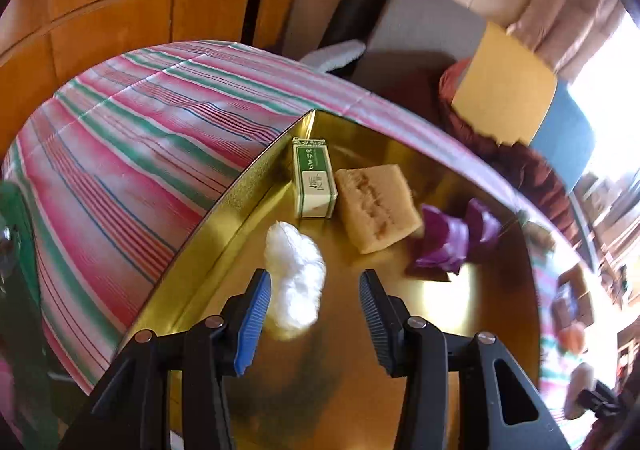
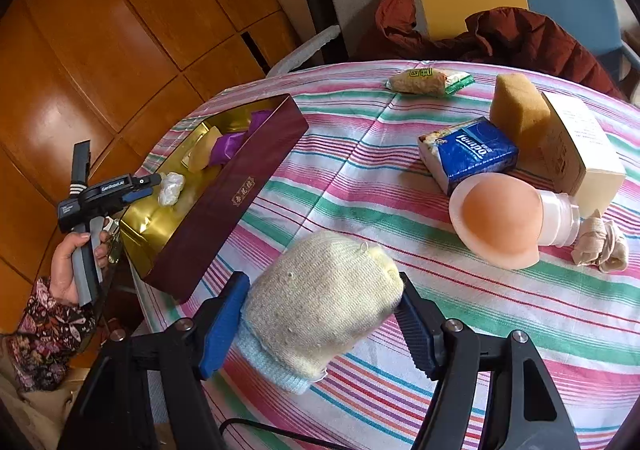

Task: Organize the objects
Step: 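Open the left tool to drop the white plastic bag into the tray, then lower the white knit sock into the gold tray and open the right tool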

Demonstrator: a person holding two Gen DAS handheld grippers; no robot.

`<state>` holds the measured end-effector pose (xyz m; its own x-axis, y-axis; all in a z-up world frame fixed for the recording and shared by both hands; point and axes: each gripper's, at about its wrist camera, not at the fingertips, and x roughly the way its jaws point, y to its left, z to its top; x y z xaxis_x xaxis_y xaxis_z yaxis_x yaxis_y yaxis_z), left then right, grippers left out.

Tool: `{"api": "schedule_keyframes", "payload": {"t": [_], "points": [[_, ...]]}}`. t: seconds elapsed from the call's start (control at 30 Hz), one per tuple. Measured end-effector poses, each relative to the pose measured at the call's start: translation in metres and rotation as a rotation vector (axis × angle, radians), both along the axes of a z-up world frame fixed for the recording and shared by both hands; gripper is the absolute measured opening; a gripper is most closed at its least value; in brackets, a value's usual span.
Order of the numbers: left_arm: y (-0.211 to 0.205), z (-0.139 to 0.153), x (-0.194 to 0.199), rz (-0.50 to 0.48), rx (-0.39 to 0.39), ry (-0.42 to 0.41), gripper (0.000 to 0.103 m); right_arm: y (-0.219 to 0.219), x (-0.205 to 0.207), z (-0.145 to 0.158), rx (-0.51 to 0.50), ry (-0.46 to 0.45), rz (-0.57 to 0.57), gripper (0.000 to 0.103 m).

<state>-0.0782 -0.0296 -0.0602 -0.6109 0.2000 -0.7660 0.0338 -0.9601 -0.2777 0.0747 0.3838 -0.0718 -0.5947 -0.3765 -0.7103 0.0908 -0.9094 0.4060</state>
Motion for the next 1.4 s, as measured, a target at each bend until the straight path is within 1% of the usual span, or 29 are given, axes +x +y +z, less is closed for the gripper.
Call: {"api": "schedule_keyframes", "payload": {"t": [0.07, 0.1, 0.17, 0.23, 0.3, 0.37, 0.47, 0.57, 0.73, 0.8, 0.87, 1.0, 1.07, 1.13, 1.2, 1.27, 1.33, 1.4], "points": [[-0.004, 0.006, 0.003, 0.015, 0.047, 0.022, 0.047, -0.003, -0.004, 0.002, -0.023, -0.011, -0.037, 0.072], [-0.004, 0.011, 0.002, 0.012, 0.058, 0.021, 0.046, -0.004, -0.007, 0.004, -0.041, -0.014, -0.059, 0.072], [-0.004, 0.022, -0.001, 0.01, 0.054, 0.028, 0.046, -0.007, -0.014, 0.008, -0.059, -0.028, -0.118, 0.072], [-0.007, 0.029, -0.001, 0.027, 0.044, 0.036, 0.046, -0.014, -0.024, 0.012, -0.038, -0.046, -0.174, 0.072], [-0.015, 0.03, -0.003, 0.054, 0.067, 0.027, 0.046, -0.025, -0.033, 0.017, -0.023, -0.052, -0.203, 0.072], [-0.024, 0.032, -0.005, 0.091, 0.095, 0.013, 0.046, -0.04, -0.043, 0.026, -0.007, -0.034, -0.208, 0.072], [-0.036, 0.033, -0.003, 0.142, 0.111, 0.003, 0.046, -0.072, -0.058, 0.044, 0.022, 0.008, -0.169, 0.072], [-0.047, 0.034, -0.002, 0.183, 0.135, -0.007, 0.047, -0.109, -0.076, 0.057, 0.052, 0.023, -0.1, 0.072], [-0.052, 0.033, -0.002, 0.197, 0.174, -0.032, 0.047, -0.174, -0.112, 0.06, 0.139, 0.011, 0.014, 0.073], [-0.051, 0.034, -0.002, 0.193, 0.189, -0.037, 0.047, -0.198, -0.127, 0.054, 0.181, -0.02, 0.055, 0.073], [-0.053, 0.037, -0.002, 0.192, 0.207, -0.031, 0.047, -0.219, -0.144, 0.041, 0.211, -0.075, 0.09, 0.073], [-0.056, 0.042, -0.001, 0.196, 0.22, -0.024, 0.047, -0.242, -0.169, 0.013, 0.252, -0.191, 0.097, 0.072], [-0.058, 0.043, -0.001, 0.202, 0.228, -0.028, 0.047, -0.245, -0.18, 0.008, 0.244, -0.197, 0.086, 0.072], [-0.059, 0.042, -0.001, 0.205, 0.239, -0.034, 0.047, -0.248, -0.188, 0.006, 0.222, -0.183, 0.086, 0.074], [-0.058, 0.041, -0.001, 0.204, 0.243, -0.04, 0.047, -0.249, -0.194, 0.009, 0.151, -0.144, 0.085, 0.075], [-0.057, 0.041, -0.001, 0.205, 0.24, -0.043, 0.047, -0.247, -0.195, 0.015, 0.104, -0.106, 0.061, 0.088], [-0.057, 0.04, -0.002, 0.206, 0.243, -0.044, 0.047, -0.239, -0.19, 0.02, 0.073, -0.087, 0.023, 0.091], [-0.055, 0.04, -0.002, 0.206, 0.239, -0.043, 0.047, -0.23, -0.186, 0.023, 0.031, -0.083, 0.022, 0.091]]}}
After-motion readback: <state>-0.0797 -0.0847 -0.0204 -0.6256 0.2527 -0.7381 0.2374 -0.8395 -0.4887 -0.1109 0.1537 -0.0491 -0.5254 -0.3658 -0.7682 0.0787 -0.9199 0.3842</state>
